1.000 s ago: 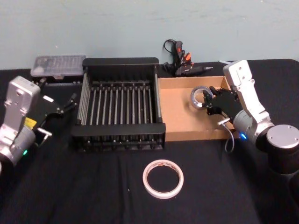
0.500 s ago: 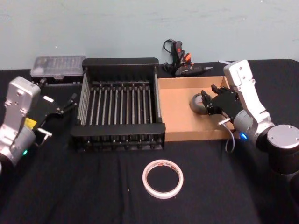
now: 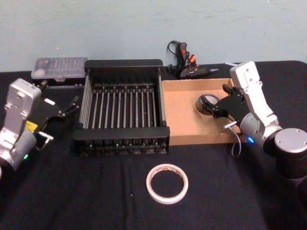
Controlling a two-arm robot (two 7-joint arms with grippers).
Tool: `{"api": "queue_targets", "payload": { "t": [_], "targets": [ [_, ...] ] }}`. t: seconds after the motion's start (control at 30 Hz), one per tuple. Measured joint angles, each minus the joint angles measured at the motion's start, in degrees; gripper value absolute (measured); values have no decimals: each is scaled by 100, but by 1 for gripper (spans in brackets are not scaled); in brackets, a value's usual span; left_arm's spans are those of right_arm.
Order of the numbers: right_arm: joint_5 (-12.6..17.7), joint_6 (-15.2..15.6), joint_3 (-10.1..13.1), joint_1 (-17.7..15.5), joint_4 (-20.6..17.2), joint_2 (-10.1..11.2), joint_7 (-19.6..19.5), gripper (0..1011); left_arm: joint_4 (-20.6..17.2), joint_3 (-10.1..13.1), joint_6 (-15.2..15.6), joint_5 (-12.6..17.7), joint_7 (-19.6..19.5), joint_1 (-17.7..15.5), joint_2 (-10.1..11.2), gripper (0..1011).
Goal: Pick up the white tape and place it into the black box , Pick up the silver tape and place it into the brown box.
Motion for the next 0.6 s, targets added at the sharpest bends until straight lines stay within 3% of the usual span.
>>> {"api": "queue_targets", "payload": {
  "t": [0.27, 0.6],
  "targets": [
    [4, 4, 0, -2, -4, 2, -2, 991, 0, 0, 0, 0, 0, 0, 0, 1002],
    [6, 4, 0, -2, -5, 3, -2, 1002, 0, 0, 0, 0, 0, 0, 0, 1001]
  ]
}}
